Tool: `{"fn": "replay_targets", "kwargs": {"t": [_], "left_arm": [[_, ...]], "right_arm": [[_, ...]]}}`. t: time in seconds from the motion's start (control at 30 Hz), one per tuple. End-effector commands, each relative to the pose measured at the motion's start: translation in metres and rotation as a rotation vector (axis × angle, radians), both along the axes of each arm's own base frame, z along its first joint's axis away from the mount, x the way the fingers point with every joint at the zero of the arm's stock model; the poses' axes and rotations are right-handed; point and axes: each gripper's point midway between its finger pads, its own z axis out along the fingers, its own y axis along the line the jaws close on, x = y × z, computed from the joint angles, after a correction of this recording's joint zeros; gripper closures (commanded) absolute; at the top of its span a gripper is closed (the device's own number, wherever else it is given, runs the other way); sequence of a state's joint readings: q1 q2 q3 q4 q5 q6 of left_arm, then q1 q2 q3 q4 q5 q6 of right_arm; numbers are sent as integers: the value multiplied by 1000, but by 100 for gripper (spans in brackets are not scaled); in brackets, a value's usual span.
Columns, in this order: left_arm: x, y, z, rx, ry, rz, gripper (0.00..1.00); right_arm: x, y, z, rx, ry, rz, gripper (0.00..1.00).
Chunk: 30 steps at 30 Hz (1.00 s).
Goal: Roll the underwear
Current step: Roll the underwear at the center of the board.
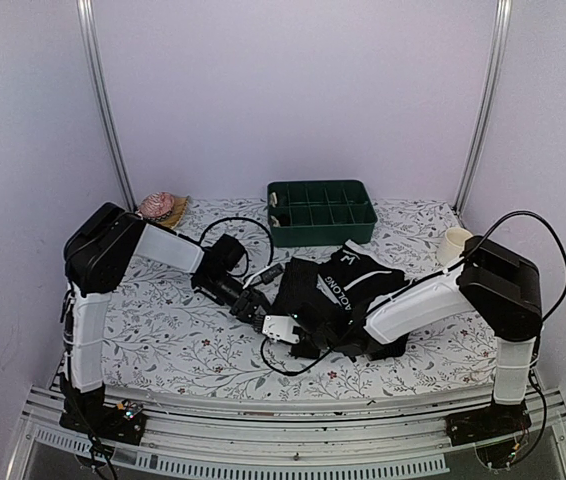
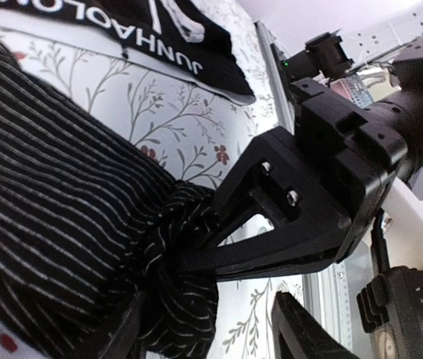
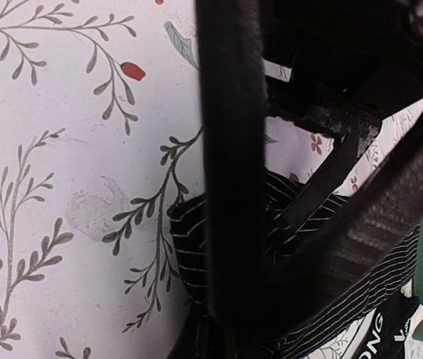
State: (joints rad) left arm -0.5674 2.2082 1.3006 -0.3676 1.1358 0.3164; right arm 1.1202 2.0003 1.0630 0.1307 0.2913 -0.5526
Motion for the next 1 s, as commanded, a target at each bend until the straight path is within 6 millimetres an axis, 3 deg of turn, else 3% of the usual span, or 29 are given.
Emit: {"fn": "replay_targets", "kwargs": {"t": [0.0,0.17,0.23,0.4,0.67,0.97], "left_arm": [[24,27,-14,132,-165,87,27],[29,36,20,76,-343,109,2],[28,38,40,33,-439,113,2],[14,44,58,-72,-635,90,1],[-41,44,59,-222,-951,-66,2],[-83,33,51,-219,-1318,-168,1]], "right_arm": [[-27,-22,-45,-101,209,-4,96],[-42,-19,-40,-49,358,0,96],[-50,-17,-36,-27,426,8,96],[-72,-14,-21,51,626,30,97],[-89,-11,-2,151,882,40,97],[-85,-10,-6,197,1088,-21,97]]}}
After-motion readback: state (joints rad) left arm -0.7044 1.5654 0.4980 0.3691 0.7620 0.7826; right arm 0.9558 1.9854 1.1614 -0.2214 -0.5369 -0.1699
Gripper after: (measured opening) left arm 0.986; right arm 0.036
